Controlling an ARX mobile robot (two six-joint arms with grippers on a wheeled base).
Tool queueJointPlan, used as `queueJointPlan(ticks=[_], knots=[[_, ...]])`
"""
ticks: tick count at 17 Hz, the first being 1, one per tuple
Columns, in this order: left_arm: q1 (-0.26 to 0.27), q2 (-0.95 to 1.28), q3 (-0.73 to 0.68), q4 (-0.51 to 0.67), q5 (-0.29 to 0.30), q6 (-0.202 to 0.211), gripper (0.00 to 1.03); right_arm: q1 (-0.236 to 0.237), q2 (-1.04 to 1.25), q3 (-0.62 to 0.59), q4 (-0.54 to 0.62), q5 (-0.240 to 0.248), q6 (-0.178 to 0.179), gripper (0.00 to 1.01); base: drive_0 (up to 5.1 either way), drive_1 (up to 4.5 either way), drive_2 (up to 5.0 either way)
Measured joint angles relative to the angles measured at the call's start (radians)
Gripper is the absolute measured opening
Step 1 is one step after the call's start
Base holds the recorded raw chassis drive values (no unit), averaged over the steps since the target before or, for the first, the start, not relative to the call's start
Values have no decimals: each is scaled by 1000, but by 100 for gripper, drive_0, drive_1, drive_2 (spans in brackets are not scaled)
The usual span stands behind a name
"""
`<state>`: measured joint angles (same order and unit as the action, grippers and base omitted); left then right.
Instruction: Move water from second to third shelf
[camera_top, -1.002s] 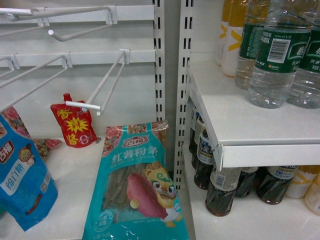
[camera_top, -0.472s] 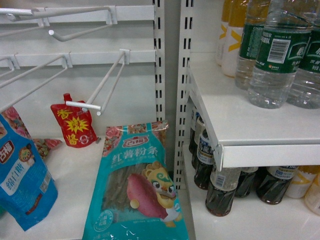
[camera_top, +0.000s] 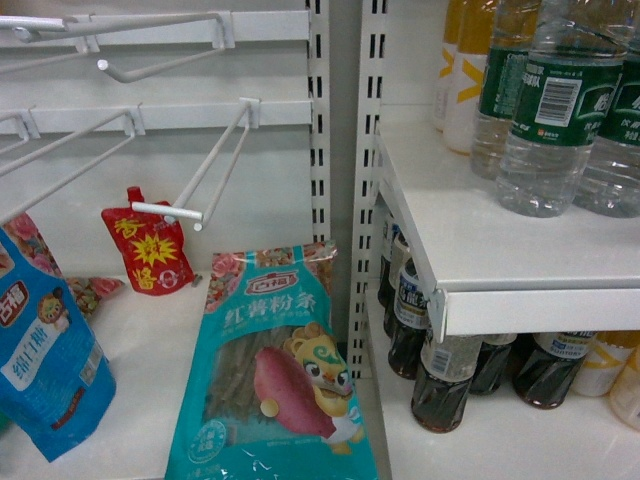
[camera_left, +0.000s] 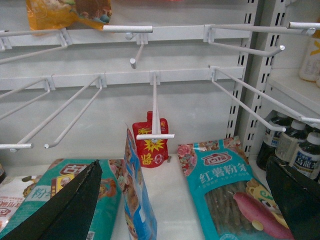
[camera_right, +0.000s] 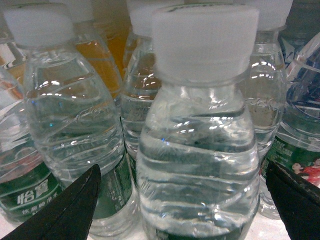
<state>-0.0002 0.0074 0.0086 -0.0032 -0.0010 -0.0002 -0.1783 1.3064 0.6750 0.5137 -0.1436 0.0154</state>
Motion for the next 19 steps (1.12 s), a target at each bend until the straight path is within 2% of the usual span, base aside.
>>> queueJointPlan(ticks=[3,8,12,13,15,17,18,19], knots=[[0,0,0,0,0,0,98,-15,-62,-46,-6,-23,-35,98,0,0,0],[0,0,0,0,0,0,98,-81,-252,-140,-86,-82,-40,98,0,0,0],[0,0,0,0,0,0,98,-132,-502,-216,-258,-164,-39,98,0,0,0],[0,0,0,0,0,0,98,-113,-608,-288,-205,-140,-31,85,0,0,0],[0,0,0,0,0,0,98,-65,-783,-402,-307,-107,-31,64,0,0,0],[0,0,0,0,0,0,98,-9,-901,-455,-381,-38,-31,48,0,0,0],[0,0,0,0,0,0,98,48,-967,-473,-407,18,-31,37,0,0,0],[0,0,0,0,0,0,98,127,-1004,-476,-408,95,-31,28,0,0,0]])
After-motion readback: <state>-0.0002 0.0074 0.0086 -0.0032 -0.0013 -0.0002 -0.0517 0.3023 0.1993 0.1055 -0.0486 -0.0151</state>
